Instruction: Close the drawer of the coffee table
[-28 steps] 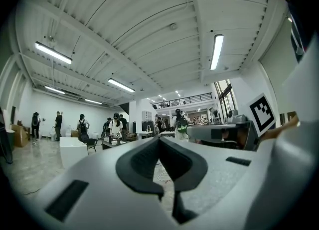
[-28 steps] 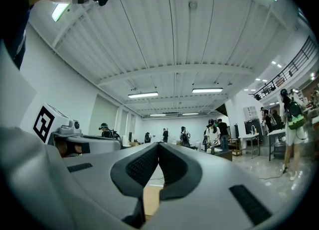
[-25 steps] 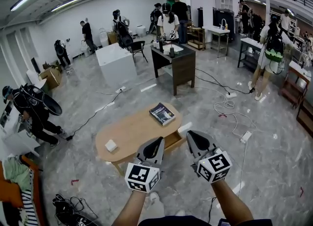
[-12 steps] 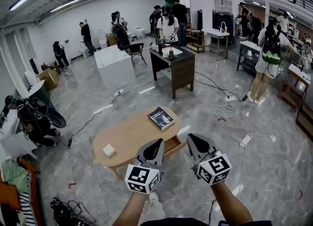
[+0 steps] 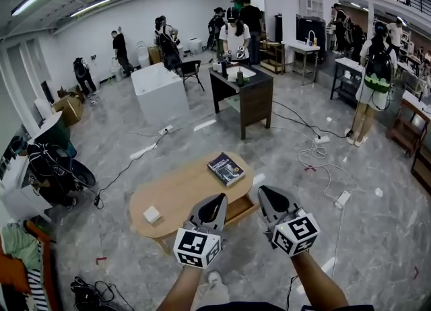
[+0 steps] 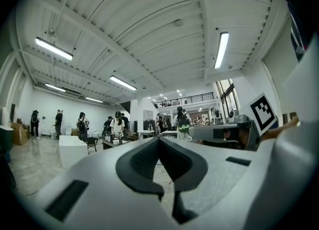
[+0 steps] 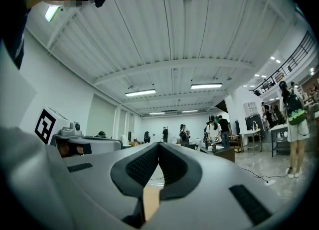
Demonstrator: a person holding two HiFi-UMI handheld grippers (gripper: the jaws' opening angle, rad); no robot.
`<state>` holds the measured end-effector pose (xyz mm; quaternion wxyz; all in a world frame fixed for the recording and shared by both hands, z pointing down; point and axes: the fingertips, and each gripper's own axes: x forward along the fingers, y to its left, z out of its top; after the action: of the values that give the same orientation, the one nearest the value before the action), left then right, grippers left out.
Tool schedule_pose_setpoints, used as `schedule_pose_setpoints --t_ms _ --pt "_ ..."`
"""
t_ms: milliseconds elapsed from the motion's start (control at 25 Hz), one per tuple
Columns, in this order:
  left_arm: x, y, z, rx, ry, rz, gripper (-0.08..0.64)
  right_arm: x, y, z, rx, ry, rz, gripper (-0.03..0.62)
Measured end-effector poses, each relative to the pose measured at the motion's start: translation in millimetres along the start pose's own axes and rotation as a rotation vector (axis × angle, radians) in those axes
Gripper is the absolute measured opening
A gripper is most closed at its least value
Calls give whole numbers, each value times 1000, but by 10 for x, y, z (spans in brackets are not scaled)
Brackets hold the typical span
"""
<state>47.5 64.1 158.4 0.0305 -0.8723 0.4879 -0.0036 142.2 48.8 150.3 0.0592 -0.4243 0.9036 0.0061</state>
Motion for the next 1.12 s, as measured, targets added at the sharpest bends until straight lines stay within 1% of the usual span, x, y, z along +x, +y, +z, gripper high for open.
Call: schedule_pose_setpoints --t_ms 200,800,960,1120 --pt "170 279 -51 -17 2 -1 3 322 -80 -45 -3 9 -3 12" --pt "738 1324 58 -34 12 -26 3 1497 -286 13 -1 25 -38 12" --pt "831 1666 -6 -42 16 -25 2 1819 -280 -56 -3 28 -45 12" --pt "936 1895 -88 -49 24 -45 3 2061 -323 -138 4 29 -69 12"
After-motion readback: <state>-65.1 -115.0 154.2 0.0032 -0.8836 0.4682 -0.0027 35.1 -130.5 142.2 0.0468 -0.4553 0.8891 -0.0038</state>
